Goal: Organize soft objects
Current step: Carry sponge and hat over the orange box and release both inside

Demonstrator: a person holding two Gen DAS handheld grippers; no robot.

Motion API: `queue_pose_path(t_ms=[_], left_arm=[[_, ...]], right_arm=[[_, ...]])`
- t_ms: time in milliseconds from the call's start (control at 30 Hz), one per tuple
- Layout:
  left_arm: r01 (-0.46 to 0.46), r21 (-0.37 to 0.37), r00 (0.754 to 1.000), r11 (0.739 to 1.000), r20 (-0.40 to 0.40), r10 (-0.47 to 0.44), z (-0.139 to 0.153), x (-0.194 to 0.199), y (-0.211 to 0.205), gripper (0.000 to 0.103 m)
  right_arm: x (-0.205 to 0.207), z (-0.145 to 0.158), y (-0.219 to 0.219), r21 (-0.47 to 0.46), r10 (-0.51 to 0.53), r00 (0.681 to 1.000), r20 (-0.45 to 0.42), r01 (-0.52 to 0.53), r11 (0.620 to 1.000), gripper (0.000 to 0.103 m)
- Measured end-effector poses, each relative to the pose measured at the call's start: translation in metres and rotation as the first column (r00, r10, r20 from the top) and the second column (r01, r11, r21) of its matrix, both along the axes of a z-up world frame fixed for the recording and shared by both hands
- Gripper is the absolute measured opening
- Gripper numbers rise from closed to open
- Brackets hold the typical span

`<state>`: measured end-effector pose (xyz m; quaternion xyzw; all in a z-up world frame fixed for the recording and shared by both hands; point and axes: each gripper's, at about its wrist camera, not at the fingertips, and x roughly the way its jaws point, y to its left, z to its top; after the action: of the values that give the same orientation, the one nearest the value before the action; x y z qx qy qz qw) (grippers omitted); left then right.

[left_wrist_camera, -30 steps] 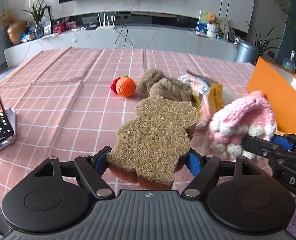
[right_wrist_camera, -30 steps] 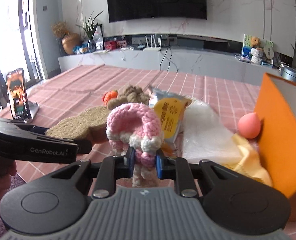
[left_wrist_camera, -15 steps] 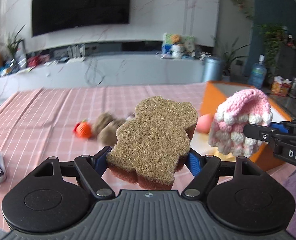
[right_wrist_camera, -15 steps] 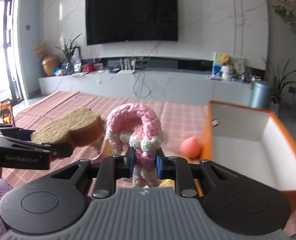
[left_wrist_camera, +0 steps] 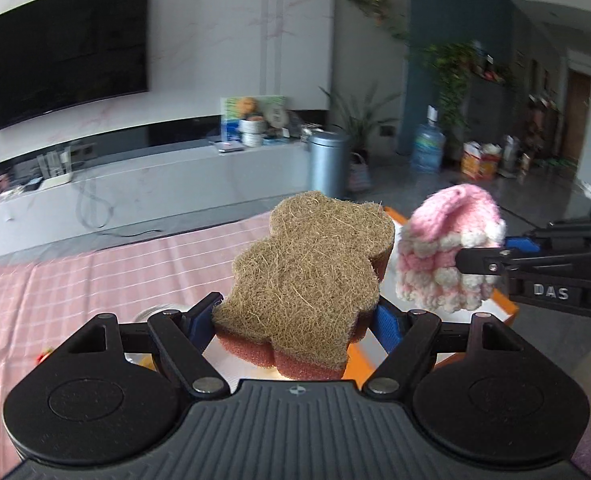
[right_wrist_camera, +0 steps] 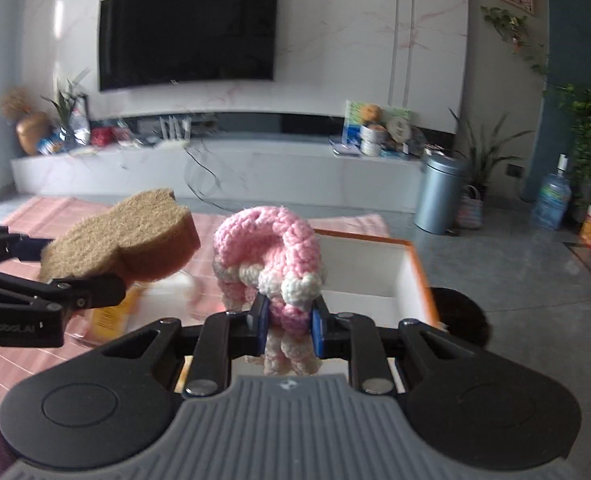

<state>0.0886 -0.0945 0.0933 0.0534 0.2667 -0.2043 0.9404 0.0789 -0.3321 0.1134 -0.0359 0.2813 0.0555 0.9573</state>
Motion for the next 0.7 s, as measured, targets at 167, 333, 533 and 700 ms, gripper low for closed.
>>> queue_pose_path(t_ms=[167, 333, 533, 700], left_arm=[[0.112, 0.117, 0.994, 0.987, -0.030, -0.109, -0.002, 0.020, -0.049, 0.089], [0.157, 0.185, 0.985, 0.970, -0.098, -0.141, -0.017, 0.042, -0.075, 0.089], [0.190, 0.314, 0.981, 0.930, -0.102, -0.166, -0.042, 0.044, -0.103, 0.089], [0.225, 0.379, 0.973, 0.898, -0.137, -0.186, -0.058, 0.053, -0.115, 0.089]], right_arm=[[0.025, -0.011, -0.031, -0.041, -0.024, 0.994, -0.111, 0.019, 0.999, 0.020], [0.053, -0.029, -0.057, -0.064, -0.029, 0.975, -0.220, 0.015, 0.998, 0.020], [0.090, -0.052, -0.066, -0.093, 0.008, 0.937, -0.350, -0.044, 0.995, 0.020], [0.112, -0.071, -0.069, -0.093, 0.025, 0.907, -0.420, -0.071, 0.993, 0.020]])
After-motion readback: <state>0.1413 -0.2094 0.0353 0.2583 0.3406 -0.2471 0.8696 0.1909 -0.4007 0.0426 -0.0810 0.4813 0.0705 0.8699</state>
